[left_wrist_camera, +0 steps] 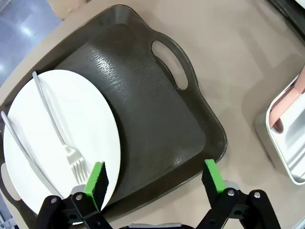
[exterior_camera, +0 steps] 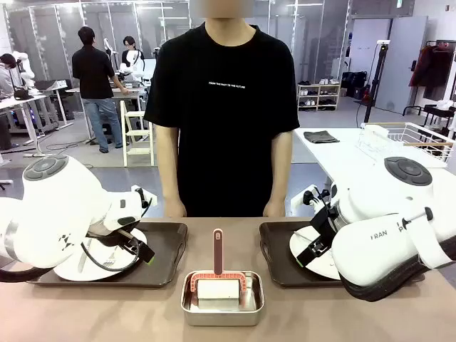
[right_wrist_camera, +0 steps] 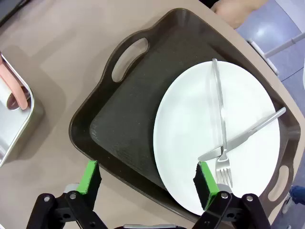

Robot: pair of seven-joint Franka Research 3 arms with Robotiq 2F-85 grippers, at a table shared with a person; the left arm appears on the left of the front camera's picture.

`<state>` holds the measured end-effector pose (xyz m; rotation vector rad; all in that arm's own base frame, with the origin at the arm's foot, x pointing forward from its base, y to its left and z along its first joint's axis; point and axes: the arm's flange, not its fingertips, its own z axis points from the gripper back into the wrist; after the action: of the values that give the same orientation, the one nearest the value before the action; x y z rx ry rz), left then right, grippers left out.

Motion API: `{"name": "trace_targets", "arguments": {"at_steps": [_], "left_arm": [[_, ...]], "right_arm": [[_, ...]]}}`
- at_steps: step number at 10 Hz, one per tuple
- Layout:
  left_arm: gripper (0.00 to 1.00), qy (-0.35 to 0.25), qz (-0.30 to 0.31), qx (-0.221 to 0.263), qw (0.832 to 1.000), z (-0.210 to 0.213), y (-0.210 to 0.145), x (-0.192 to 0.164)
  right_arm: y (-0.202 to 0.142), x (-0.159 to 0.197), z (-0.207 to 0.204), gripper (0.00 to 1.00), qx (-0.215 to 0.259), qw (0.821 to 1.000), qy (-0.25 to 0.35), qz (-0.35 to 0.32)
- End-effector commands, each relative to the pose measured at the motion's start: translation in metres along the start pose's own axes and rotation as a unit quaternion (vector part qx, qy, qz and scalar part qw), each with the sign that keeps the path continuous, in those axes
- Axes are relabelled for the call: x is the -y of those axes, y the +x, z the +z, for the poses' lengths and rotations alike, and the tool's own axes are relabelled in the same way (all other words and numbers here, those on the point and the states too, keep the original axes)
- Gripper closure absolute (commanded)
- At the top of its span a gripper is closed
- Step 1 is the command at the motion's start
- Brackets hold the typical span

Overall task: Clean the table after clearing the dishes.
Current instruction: When the left (or right) Handle tray is removed, use the left hand (or right hand) to clean the left (or right) side of the table with the Lint Roller.

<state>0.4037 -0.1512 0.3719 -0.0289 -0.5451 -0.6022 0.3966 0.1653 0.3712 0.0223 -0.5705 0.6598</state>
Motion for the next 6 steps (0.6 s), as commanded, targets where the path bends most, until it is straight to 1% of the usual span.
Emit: {"name": "trace_targets", "arguments": {"at_steps": [1, 6], "left_arm": [[0.0, 0.0, 0.0, 0.0, 1.0, 0.0, 0.0001, 0.0002], [0.0, 0.0, 0.0, 0.0, 1.0, 0.0, 0.0001, 0.0002]], "right_arm": [[0.0, 0.0, 0.0, 0.0, 0.0, 1.0, 0.0, 0.0], [0.0, 0.0, 0.0, 0.0, 0.0, 1.0, 0.0, 0.0]]}}
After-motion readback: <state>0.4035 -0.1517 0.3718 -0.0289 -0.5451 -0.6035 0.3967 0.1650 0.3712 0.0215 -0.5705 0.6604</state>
